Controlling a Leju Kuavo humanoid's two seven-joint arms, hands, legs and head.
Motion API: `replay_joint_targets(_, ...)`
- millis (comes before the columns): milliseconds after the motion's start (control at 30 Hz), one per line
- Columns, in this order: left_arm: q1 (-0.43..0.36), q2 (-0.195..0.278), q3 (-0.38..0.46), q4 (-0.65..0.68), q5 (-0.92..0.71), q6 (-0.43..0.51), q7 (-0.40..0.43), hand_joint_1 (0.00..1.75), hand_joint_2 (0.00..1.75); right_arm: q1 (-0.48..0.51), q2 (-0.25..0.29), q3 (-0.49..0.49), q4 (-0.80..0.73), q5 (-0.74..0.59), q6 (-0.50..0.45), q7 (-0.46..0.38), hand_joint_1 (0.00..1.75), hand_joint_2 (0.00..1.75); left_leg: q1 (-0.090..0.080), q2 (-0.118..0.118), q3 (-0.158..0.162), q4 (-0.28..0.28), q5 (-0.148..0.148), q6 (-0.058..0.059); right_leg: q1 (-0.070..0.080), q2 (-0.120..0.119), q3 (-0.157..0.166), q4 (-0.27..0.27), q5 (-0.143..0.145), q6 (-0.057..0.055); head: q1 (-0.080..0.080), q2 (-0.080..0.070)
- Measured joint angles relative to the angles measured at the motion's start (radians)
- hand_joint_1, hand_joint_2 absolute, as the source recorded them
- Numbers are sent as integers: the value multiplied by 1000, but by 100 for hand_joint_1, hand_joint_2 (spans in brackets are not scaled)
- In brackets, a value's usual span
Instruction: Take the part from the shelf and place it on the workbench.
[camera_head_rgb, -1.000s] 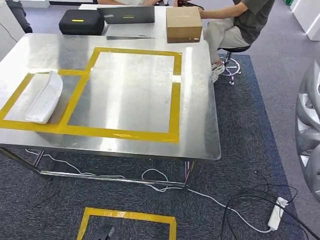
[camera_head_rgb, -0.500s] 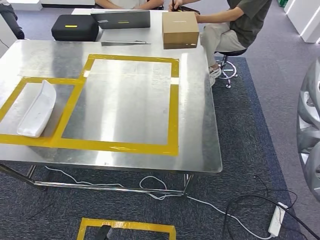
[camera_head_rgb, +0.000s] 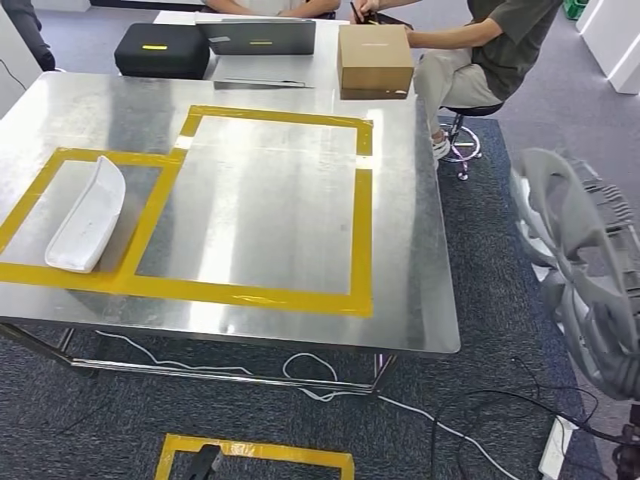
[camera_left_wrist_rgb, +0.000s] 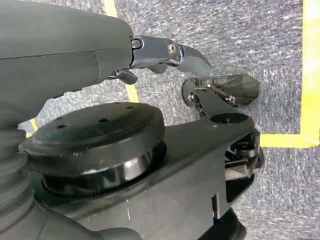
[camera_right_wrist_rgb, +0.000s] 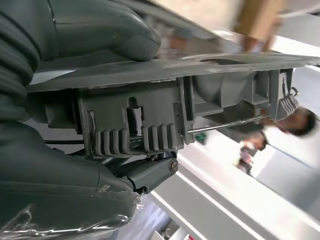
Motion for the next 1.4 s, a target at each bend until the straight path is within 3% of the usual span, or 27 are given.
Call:
replay_joint_targets(167,0,17,-4,0,-13,-6,0,0,175,-104,-142,87,193,234,45,122,175,175,1,0,0,-1,7,0,0,-1,-1,2,3,5,0,0)
replay_joint_targets(367,2,26,-16,1,-19,-10,0,0,175,-160,-213,149,296,261,49,133,175,175,2,0,-1,-3,11,-4,1,-1,-2,6,6,3,0,0)
replay_joint_targets(567,3,31,-18,3,-21,-10,0,0,175,-191,-241,181,339,293,90,141,175,175,2,0,-1,-5,11,-5,2,0,-3,7,5,1,0,0)
replay_joint_targets(733,-1,37,-20,6,-29,-13,0,0,175,-305,-265,287,470,391,134,152,175,175,2,2,-1,-5,14,-8,2,1,-5,9,7,-1,0,0)
replay_joint_targets(933,-2,42,-25,10,-31,-14,0,0,175,-424,-264,404,594,449,130,156,175,175,3,1,-1,-6,16,-8,2,-1,-6,10,7,-2,0,0)
replay_joint_targets(1233,-3,47,-26,15,-31,-17,0,0,175,-463,-264,445,651,461,126,158,175,175,3,1,-1,-6,16,-9,3,-1,-6,10,7,-3,0,0)
replay_joint_targets(1400,-3,48,-26,18,-32,-20,0,0,175,-500,-234,489,694,542,107,132,175,175,3,1,-1,-7,17,-9,3,1,-7,11,8,-3,0,0)
